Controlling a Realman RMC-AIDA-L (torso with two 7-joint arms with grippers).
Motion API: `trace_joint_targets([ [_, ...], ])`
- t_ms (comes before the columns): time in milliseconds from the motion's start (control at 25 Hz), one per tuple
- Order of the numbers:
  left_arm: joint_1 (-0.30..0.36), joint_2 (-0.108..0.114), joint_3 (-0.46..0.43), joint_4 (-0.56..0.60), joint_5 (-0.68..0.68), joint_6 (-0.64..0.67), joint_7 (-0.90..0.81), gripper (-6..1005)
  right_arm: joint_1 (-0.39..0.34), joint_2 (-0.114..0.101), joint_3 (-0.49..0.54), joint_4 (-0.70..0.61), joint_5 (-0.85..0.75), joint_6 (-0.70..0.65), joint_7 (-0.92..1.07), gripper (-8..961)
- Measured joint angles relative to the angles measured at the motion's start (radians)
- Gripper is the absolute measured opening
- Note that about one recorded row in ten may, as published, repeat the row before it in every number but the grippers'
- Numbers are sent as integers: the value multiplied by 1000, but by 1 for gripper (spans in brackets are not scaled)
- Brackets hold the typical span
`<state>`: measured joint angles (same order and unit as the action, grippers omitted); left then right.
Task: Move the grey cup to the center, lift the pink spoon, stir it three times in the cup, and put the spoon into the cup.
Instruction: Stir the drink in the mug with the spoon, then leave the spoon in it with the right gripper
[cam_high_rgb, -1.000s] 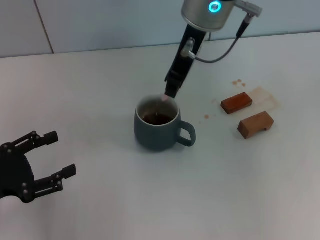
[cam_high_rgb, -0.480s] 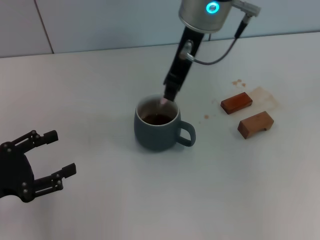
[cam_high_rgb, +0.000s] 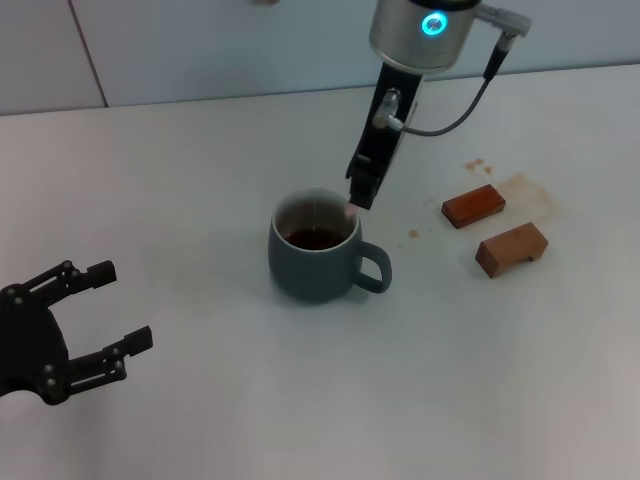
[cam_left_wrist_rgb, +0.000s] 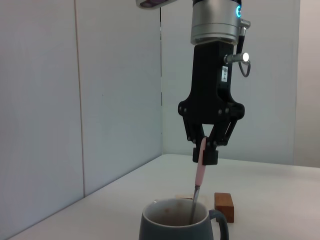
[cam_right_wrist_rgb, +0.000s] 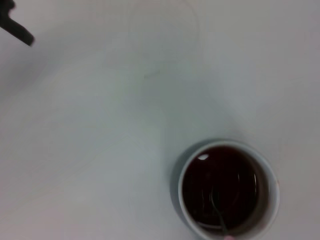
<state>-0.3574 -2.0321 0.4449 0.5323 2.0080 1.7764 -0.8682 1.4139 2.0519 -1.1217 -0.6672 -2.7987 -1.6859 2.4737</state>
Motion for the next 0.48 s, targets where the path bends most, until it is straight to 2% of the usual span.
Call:
trace_joint_targets([
  [320, 3, -2, -4, 0, 0, 8, 0, 834, -7, 9, -6, -5, -5, 24, 22, 108],
  [480, 3, -2, -2, 0, 0, 9, 0, 834, -38, 20, -9, -45, -6, 56, 20, 151],
])
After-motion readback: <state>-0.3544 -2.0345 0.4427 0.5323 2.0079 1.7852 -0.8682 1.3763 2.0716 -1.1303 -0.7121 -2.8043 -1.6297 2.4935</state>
